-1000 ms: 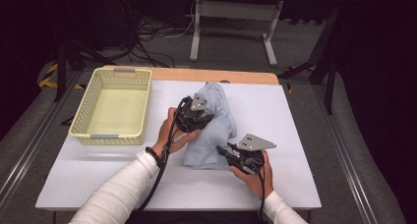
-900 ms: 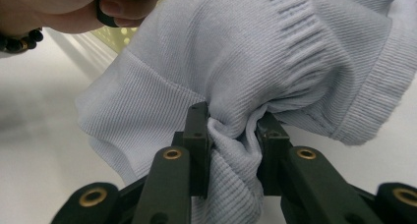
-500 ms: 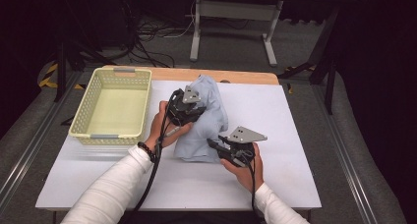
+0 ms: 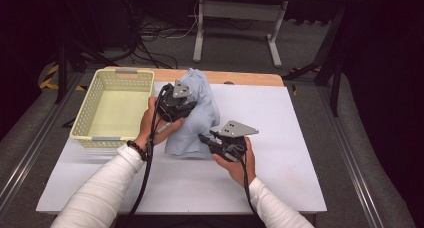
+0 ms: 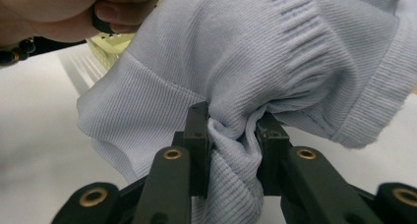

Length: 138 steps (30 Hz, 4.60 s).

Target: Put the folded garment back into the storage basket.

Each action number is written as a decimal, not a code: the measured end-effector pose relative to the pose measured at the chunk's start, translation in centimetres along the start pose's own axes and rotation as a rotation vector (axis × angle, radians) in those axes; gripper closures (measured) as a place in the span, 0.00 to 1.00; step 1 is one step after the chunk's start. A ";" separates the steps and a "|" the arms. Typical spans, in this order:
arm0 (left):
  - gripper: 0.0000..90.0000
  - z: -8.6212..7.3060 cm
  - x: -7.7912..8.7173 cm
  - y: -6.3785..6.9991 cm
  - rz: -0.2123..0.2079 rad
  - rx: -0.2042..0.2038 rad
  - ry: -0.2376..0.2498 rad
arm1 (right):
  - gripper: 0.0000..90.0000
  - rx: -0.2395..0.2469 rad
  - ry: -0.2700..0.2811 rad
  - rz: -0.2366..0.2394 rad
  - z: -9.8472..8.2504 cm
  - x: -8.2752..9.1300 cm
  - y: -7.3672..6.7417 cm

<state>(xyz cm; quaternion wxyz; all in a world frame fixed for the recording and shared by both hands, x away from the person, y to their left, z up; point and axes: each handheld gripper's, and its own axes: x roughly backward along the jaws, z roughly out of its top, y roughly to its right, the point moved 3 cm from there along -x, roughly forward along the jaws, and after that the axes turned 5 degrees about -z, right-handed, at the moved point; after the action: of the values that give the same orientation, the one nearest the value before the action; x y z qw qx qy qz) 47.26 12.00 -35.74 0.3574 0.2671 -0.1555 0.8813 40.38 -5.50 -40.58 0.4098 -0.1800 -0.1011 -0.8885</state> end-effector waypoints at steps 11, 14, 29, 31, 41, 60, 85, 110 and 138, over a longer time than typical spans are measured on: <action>0.82 -0.9 2.0 -2.6 0.060 0.029 -0.022 | 0.80 -0.008 0.014 0.046 1.4 -3.0 -1.2; 0.82 -1.2 2.5 -3.3 0.070 0.039 -0.028 | 0.80 -0.013 0.012 0.059 1.8 -3.8 -1.5; 0.81 -2.5 4.9 -6.6 0.135 0.102 -0.040 | 0.80 -0.023 0.016 0.113 4.1 -7.2 -3.3; 0.81 -2.7 5.1 -7.1 0.139 0.116 -0.040 | 0.80 -0.028 0.016 0.118 4.3 -7.7 -3.5; 0.81 -3.7 5.6 -10.2 0.191 0.146 -0.053 | 0.80 -0.058 -0.001 0.133 5.8 -10.8 -4.0; 0.80 -6.6 5.9 -15.2 0.264 0.233 -0.114 | 0.79 -0.049 -0.053 0.125 7.2 -16.8 -5.6; 0.84 -10.6 4.9 -17.9 0.209 0.296 -0.304 | 0.50 -0.028 -0.123 0.178 7.2 -17.7 -8.0; 0.64 -12.3 2.3 -18.8 0.330 0.357 -0.392 | 0.51 0.121 -0.034 -0.031 -0.8 -0.7 2.2; 0.91 -11.8 -1.4 -17.0 0.321 0.303 -0.453 | 0.48 0.149 -0.068 -0.297 -7.0 9.8 7.8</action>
<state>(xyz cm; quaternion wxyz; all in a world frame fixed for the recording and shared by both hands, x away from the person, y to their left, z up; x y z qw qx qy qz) 55.95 28.56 -44.64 0.1261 0.4788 -0.1382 0.8578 38.85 -19.60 -42.77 0.2825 -0.1621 -0.2061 -0.9227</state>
